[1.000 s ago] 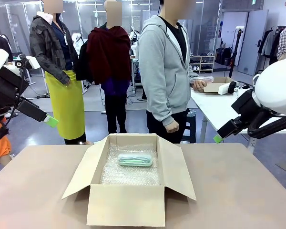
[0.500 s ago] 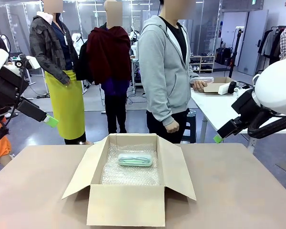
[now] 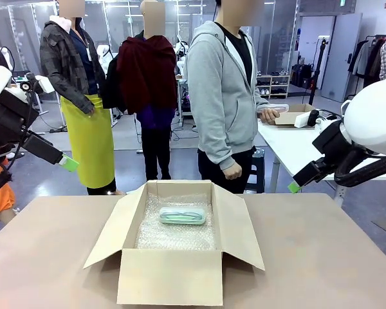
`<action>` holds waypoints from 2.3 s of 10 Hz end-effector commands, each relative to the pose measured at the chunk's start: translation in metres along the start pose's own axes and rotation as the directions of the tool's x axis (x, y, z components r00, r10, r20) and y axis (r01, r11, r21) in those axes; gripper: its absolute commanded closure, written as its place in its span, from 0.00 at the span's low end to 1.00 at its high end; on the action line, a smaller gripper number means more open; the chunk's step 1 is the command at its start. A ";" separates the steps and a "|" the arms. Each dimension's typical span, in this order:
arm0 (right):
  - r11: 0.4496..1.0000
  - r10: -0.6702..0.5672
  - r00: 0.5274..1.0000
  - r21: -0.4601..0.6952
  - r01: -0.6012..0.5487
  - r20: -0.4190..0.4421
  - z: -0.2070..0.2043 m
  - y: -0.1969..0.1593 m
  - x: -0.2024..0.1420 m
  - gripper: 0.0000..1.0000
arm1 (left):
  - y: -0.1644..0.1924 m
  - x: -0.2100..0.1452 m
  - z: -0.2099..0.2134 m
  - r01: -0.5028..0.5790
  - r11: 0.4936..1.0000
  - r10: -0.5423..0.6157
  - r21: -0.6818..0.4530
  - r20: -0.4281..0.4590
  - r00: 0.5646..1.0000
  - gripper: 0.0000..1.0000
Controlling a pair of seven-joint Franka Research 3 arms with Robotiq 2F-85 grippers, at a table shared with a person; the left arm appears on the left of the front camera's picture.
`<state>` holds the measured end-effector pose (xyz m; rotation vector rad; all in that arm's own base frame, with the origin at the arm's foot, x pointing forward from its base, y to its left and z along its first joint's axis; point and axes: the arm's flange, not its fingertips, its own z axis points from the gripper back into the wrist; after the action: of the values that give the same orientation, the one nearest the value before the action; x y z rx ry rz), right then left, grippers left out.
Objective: Pack the glasses set securely to prepare it for shipping.
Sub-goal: Put the Glasses case from the right side of the table into the Package Box.
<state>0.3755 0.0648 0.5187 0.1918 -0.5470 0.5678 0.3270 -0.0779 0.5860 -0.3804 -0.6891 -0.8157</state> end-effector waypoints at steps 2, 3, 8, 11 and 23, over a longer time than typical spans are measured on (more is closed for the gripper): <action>1.000 -0.017 1.000 -0.003 0.017 -0.008 -0.001 0.001 0.003 0.00 | 0.001 0.000 0.002 0.006 1.000 -0.006 -0.011 0.007 1.000 0.00; 1.000 -0.017 1.000 -0.003 0.017 -0.008 -0.001 0.001 0.003 0.00 | 0.001 0.000 0.002 0.006 1.000 -0.006 -0.011 0.007 1.000 0.00; 1.000 -0.017 1.000 -0.003 0.017 -0.008 -0.001 0.001 0.003 0.00 | 0.001 0.000 0.002 0.006 1.000 -0.006 -0.011 0.007 1.000 0.00; 1.000 -0.017 1.000 -0.003 0.017 -0.008 -0.001 0.001 0.003 0.00 | 0.001 0.000 0.002 0.006 1.000 -0.006 -0.011 0.007 1.000 0.00; 1.000 -0.017 1.000 -0.003 0.017 -0.008 -0.001 0.001 0.003 0.00 | 0.001 0.000 0.002 0.006 1.000 -0.006 -0.011 0.007 1.000 0.00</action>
<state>0.3755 0.0648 0.5187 0.1918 -0.5470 0.5678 0.3270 -0.0779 0.5860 -0.3804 -0.6891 -0.8157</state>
